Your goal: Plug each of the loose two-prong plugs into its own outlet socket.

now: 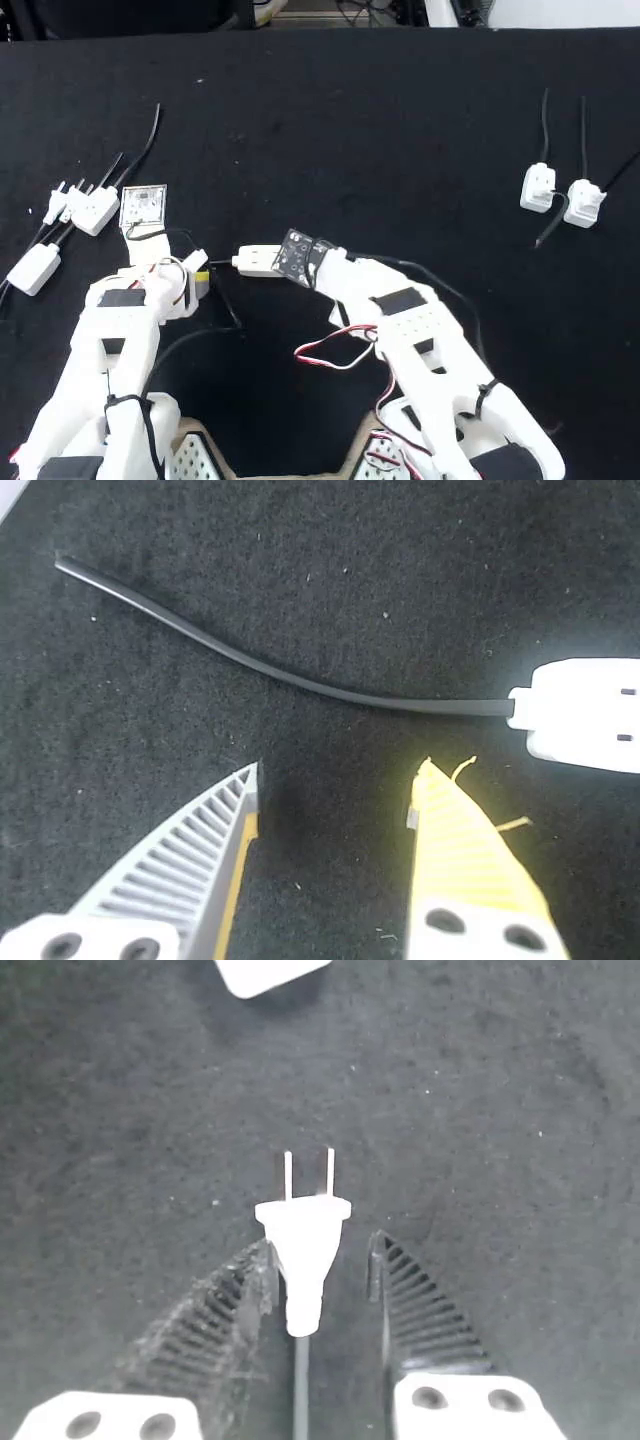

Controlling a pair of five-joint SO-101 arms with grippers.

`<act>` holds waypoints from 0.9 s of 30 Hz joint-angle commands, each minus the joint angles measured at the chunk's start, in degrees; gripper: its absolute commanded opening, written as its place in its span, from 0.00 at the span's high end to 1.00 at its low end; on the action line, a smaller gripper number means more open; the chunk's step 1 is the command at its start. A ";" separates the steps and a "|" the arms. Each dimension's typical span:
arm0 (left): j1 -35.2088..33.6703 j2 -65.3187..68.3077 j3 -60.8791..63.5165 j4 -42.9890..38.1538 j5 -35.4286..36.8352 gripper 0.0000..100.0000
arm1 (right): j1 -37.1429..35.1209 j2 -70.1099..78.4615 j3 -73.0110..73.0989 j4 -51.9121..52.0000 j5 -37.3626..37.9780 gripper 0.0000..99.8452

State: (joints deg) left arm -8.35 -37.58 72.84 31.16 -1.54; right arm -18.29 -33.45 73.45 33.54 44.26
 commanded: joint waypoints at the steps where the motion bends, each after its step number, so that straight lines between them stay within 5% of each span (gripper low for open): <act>1: -0.66 -0.53 -0.57 -0.88 0.62 0.76 | -1.41 -1.10 -5.05 4.84 -9.23 0.85; 7: -0.66 -0.53 -0.57 -0.88 0.62 0.76 | -6.68 -1.10 -6.73 13.10 -10.02 0.85; 13: -0.66 -0.53 -0.57 -0.88 0.62 0.76 | -5.10 -0.66 -1.36 3.96 -2.20 0.85; 27: -0.66 -0.53 -0.57 -0.88 0.62 0.76 | 0.88 -0.66 -1.27 -0.18 1.14 0.85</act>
State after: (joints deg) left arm -8.35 -37.58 72.84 31.16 -1.54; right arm -18.29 -33.45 72.48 34.33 44.70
